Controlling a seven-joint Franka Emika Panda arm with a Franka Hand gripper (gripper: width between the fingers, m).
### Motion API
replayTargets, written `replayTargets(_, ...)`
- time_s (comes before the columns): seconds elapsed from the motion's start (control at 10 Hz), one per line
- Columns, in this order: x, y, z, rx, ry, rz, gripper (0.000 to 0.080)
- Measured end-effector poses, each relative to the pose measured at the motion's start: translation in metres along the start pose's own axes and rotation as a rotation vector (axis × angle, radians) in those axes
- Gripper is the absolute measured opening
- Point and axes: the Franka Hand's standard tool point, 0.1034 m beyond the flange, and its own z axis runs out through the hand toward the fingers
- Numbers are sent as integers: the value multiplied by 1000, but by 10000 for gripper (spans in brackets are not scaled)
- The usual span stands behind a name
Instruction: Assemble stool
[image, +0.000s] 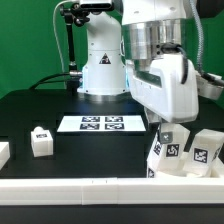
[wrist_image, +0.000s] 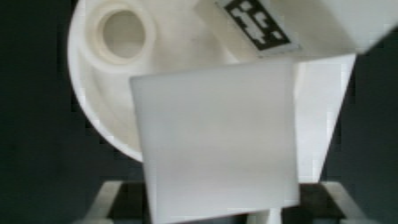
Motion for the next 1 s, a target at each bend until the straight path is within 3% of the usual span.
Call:
replayTargets(0.5, -3, -1, 0, 3, -29, 222, 343)
replayTargets(0.6, -3, -1, 0, 3, -29, 193, 550)
replayTargets(0.7, -7, -5, -4, 10, -31, 163, 550)
replayTargets(0.8, -15, -9, -10, 21, -34, 135, 629)
replayTargets(1.0, -25, -14, -17, 40, -37, 49, 643)
